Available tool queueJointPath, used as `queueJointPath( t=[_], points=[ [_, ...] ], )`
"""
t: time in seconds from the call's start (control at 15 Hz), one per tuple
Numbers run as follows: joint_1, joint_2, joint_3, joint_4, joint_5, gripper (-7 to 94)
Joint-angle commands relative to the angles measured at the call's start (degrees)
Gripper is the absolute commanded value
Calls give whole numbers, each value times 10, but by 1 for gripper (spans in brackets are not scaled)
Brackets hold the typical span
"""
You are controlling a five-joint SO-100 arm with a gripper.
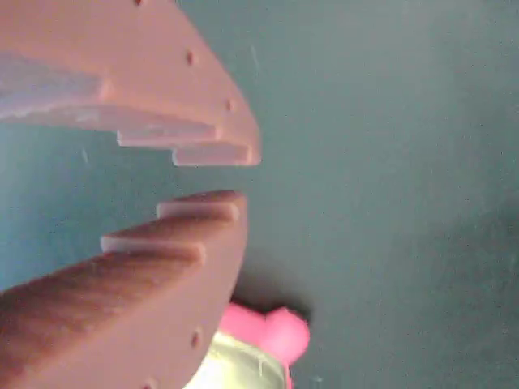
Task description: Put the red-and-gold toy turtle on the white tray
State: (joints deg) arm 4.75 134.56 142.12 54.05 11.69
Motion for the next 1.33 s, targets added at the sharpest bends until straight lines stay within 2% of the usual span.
queueJointPath(
  t=[0.0,0.13,0.33,0.47,0.87,1.27],
  points=[
    [29,-172,-208,39,18,0],
    [65,-319,-372,80,59,0],
    [108,-521,-633,205,125,0],
    [128,-581,-712,227,149,0],
    [157,-654,-847,272,161,0],
    [162,-759,-1022,376,163,0]
  ],
)
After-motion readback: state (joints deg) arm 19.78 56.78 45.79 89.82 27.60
